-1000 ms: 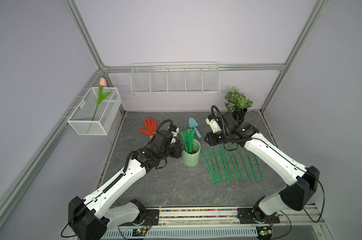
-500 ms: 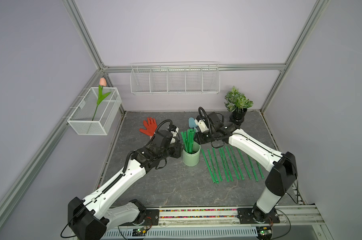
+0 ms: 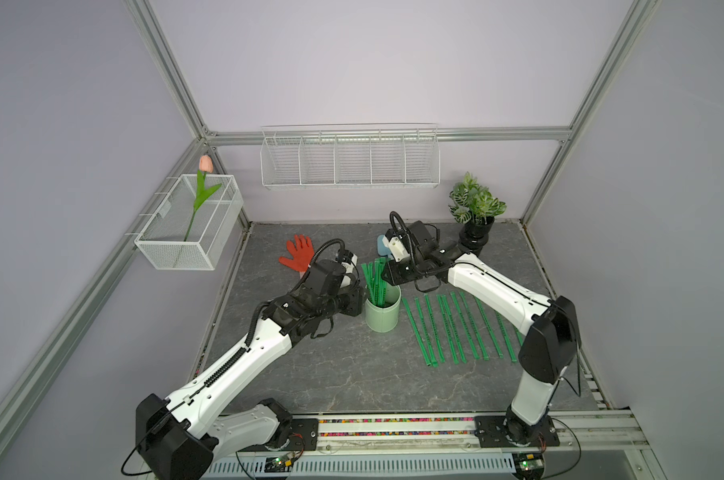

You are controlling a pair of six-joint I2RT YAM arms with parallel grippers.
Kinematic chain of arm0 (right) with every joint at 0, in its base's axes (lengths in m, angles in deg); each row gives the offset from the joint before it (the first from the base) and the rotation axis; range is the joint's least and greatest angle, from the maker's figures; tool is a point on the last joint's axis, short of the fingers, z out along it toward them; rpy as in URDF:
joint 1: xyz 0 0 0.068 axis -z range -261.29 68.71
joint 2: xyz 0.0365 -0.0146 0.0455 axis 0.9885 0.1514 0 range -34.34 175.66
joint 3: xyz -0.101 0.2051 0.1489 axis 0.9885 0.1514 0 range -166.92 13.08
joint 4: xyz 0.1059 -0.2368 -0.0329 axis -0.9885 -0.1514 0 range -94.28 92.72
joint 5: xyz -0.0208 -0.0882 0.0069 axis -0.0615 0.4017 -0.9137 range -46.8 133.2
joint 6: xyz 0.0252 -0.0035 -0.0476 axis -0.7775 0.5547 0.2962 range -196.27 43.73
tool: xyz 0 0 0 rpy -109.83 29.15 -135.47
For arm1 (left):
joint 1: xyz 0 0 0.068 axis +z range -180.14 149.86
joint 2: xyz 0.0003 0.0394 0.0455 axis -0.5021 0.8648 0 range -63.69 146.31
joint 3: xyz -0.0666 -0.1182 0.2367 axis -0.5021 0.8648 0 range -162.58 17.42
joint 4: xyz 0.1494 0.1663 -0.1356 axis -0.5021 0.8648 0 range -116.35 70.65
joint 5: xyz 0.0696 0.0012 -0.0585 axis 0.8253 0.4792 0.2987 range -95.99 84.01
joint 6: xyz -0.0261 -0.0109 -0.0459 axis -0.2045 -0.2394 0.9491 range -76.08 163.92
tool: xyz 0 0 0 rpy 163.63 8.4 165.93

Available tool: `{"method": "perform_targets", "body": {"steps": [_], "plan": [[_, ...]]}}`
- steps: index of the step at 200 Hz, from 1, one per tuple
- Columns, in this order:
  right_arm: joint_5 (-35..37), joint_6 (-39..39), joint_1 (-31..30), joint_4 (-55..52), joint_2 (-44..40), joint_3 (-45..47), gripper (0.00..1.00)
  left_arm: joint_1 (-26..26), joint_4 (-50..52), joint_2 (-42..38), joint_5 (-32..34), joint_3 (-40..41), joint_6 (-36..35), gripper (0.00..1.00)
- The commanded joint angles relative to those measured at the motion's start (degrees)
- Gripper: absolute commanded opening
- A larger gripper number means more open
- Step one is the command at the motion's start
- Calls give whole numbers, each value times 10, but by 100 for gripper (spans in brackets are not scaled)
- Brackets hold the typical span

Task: Take the straws out of the storage container
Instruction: Pick up the straw from the container.

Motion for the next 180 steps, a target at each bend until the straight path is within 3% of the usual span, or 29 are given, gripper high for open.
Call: {"method": "perform_targets", "body": {"steps": [1,180], "plan": [[-7,3,-4,-16,16,-19,27,-2,0,-4,4,1,-2,55],[-4,7,-9,-50,-5,-18,13,-2,0,-3,1,0,-3,55]]}}
